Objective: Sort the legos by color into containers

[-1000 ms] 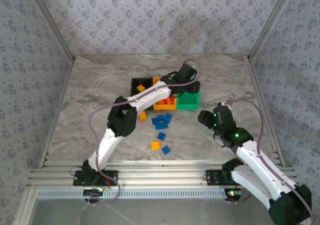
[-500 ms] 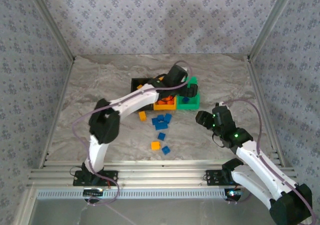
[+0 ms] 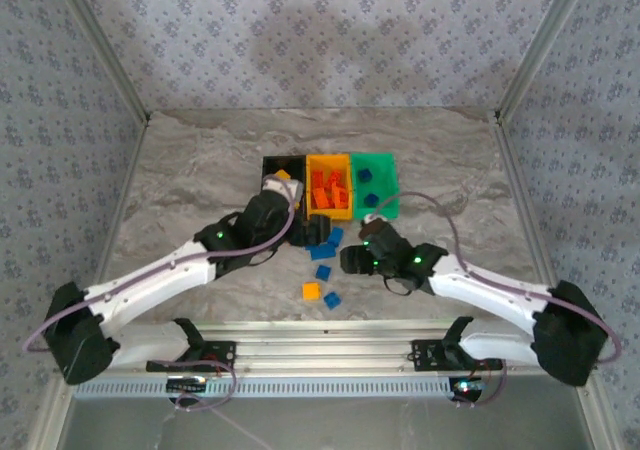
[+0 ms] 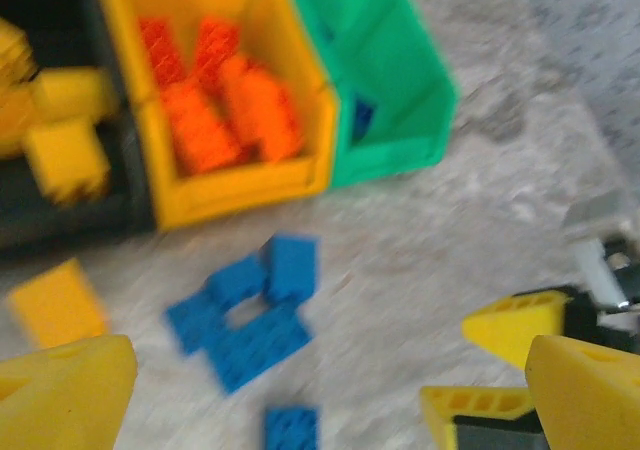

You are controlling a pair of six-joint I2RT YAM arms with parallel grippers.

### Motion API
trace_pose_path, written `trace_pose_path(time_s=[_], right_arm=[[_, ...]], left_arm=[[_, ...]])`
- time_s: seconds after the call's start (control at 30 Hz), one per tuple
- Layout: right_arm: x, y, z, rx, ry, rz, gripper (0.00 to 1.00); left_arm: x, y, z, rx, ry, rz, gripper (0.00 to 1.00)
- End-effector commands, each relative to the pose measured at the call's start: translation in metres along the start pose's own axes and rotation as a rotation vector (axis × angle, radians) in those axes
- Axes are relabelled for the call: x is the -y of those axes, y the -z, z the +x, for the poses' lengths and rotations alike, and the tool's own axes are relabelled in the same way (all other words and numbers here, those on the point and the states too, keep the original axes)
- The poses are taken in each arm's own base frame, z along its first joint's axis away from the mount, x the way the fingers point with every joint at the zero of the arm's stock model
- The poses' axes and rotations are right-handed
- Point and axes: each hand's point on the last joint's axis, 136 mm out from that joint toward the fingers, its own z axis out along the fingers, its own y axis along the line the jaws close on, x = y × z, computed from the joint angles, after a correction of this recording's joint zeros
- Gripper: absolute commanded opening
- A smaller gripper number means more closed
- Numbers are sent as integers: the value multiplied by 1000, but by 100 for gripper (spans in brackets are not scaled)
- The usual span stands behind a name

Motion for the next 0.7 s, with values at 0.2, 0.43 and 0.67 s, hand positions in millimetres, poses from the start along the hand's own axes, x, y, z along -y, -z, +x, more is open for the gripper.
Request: trace_pose_path(time_s=[0.2,0.43,0.67], right_arm=[[-50,-20,59,-225,307,9,73],[-43,-31,81,-300,389,119,73],[-45,-41,91,-322,439,168,65]], left_arm=[[-58,35,40,21,100,-116,100],[-69,41,42,39,108,-143,100],[-74,41,39,51,109,-166,100]])
